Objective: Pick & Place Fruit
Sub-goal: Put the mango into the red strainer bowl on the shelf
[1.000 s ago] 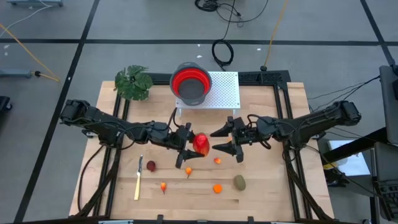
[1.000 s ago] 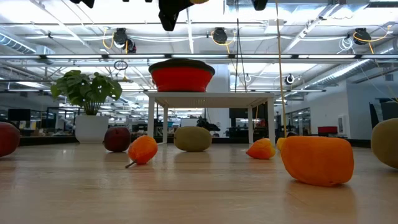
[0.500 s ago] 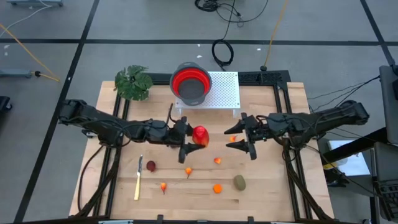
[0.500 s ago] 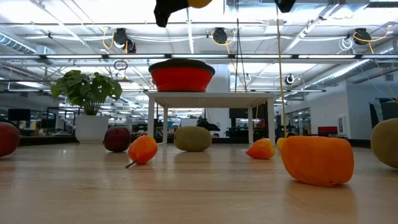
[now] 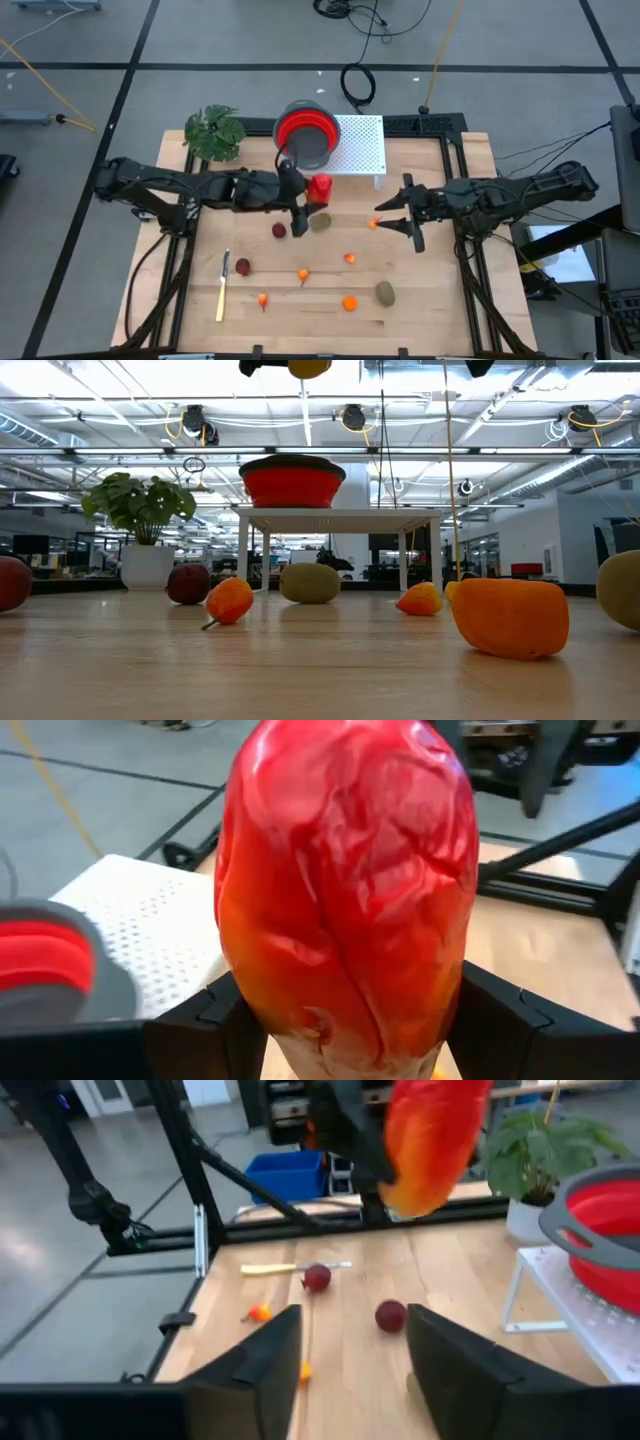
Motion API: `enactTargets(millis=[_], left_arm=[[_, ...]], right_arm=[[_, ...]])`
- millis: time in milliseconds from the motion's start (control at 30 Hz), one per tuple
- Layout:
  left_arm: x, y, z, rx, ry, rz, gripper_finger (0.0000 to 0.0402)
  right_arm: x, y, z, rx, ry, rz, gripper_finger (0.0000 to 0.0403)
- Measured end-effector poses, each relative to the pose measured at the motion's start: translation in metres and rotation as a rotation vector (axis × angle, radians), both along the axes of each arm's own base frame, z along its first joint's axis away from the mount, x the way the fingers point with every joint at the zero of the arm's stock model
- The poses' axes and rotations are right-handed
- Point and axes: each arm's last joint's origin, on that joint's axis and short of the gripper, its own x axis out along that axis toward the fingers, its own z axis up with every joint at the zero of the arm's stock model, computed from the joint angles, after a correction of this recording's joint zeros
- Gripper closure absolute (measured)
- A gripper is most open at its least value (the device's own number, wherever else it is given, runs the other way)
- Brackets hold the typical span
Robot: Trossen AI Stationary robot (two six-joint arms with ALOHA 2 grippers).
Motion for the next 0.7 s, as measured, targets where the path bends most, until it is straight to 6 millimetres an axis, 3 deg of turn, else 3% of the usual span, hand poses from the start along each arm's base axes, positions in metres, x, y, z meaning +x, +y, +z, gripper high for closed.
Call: enactTargets(millis=[433, 700], left_arm=[[-0.002, 0.051, 0.008, 0.032, 0.007, 0.176, 0.0165], [-0.009, 0.097, 0.008, 0.016, 0.003, 0.309, 0.0165]], right_arm=[[-0.036, -0.006, -0.041, 0.105, -0.069, 0.068, 0.0394], [-0.048, -0.010, -0.056, 0.113, -0.116, 0.035, 0.0399]])
